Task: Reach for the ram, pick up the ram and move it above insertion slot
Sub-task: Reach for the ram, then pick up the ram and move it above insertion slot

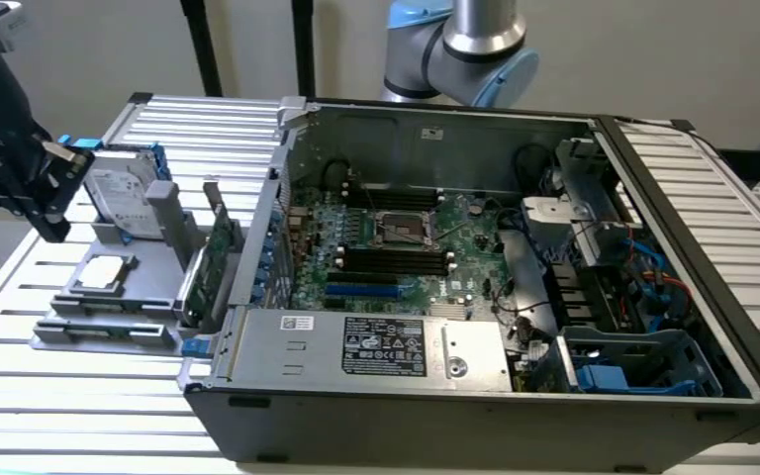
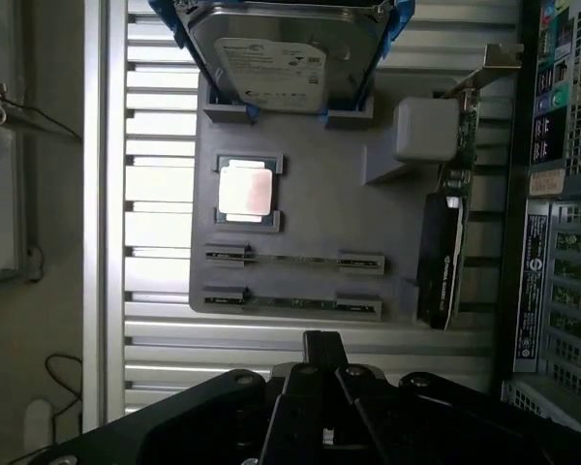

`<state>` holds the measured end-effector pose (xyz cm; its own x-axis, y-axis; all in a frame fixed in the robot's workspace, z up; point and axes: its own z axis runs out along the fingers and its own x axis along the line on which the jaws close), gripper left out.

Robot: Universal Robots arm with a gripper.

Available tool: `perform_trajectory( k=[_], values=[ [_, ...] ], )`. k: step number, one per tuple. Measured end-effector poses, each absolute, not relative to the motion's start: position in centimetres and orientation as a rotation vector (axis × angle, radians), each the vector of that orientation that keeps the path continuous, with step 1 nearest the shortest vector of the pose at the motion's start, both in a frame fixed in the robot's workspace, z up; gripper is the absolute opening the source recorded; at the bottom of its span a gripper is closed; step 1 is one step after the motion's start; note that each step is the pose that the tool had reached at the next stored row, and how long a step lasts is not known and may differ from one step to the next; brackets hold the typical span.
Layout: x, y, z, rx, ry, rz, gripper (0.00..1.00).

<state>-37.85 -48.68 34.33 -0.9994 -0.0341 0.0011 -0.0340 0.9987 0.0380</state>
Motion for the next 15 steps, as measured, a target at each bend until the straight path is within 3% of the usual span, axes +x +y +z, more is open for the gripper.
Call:
perform_trajectory(
  k=[15],
  values=[
    [-37.85, -48.68, 34.24, 0.478, -3.098, -0.058, 0.11]
  ],
)
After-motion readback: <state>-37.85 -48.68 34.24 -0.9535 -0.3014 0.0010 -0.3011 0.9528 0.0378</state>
